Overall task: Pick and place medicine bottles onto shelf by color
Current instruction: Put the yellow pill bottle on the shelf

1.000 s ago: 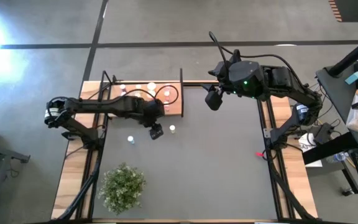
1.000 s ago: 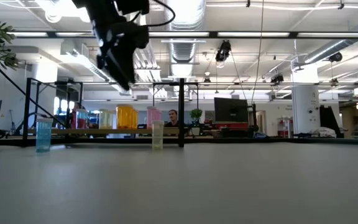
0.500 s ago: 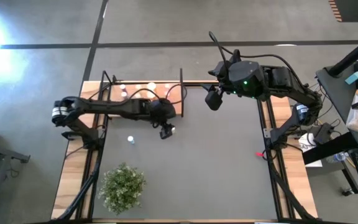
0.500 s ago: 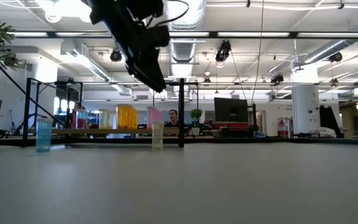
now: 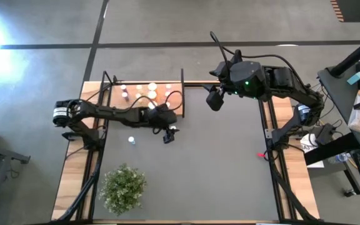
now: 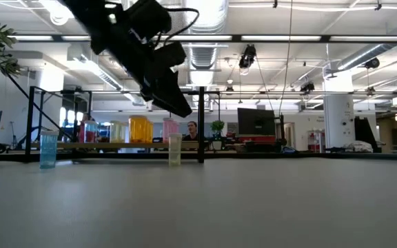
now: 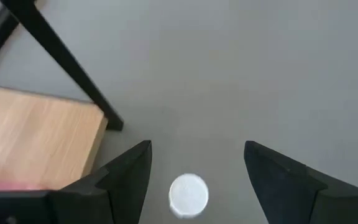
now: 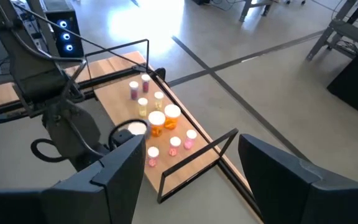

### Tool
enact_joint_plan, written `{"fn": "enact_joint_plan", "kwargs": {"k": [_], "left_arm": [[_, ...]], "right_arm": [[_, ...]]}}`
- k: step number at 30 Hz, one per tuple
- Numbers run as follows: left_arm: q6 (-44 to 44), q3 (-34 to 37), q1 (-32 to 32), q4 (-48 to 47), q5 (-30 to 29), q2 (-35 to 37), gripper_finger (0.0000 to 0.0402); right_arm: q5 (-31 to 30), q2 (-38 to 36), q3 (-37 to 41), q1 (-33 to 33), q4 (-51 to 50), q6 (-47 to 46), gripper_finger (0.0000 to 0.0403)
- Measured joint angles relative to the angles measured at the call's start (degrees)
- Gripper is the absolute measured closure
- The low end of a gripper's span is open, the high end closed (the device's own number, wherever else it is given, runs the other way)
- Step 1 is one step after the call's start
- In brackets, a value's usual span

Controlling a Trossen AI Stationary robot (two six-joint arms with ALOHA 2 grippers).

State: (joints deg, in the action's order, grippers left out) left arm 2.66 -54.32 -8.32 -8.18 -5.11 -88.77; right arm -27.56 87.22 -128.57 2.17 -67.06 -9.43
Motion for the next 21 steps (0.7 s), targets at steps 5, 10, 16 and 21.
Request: {"fn": "enact_joint_plan", "kwargs": {"k": [5,10,16,21], "left_arm": [[0.0,9.5,0.3,17.9,-1.1,1.7,0.0162],[0.0,16.7,0.2,30.4,-1.4,1.1,0.0162],[0.0,20.5,0.2,34.3,-2.7,1.1,0.0162],[0.2,21.3,0.2,34.7,-2.8,-0.3,0.0162]], "right_arm": [[0.0,0.0,0.0,0.0,0.0,0.0,0.0154],[0.0,0.0,0.0,0.0,0.0,0.0,0.0154],[0.0,0.0,0.0,0.0,0.0,0.0,0.0154],[0.0,0.0,0.0,0.0,0.0,0.0,0.0154]]}}
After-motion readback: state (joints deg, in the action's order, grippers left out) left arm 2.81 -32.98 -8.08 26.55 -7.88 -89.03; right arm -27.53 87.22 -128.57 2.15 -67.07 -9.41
